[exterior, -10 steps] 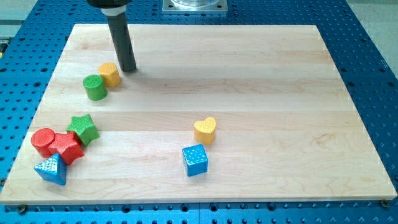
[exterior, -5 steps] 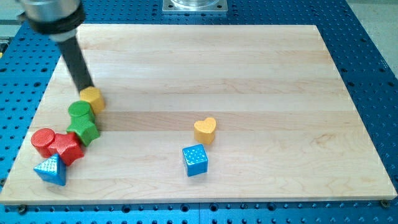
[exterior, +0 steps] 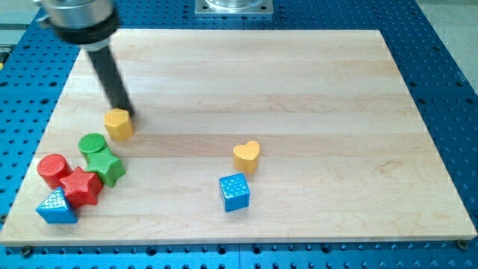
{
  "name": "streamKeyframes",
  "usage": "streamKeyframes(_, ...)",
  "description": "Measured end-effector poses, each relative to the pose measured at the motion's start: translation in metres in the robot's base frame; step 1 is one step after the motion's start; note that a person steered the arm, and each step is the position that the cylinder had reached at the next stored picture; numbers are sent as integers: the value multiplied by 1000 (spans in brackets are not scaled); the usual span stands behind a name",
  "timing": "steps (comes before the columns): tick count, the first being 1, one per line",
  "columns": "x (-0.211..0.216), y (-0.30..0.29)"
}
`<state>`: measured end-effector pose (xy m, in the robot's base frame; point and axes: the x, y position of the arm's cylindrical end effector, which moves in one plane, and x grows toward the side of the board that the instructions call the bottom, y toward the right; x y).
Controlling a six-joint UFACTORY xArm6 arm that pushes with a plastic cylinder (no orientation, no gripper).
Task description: Push the hexagon and green circle towards the group of blocks
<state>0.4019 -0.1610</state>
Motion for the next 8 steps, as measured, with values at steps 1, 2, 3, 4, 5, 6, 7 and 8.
streamKeyframes(1,32,21)
streamKeyframes(2,38,11)
streamKeyframes(3,21,-2)
streamKeyframes(4,35,-37)
streamKeyframes(5,39,-55)
streamKeyframes(6,41,-57)
streamKeyframes(7,63,-65)
streamKeyframes(8,68,-61)
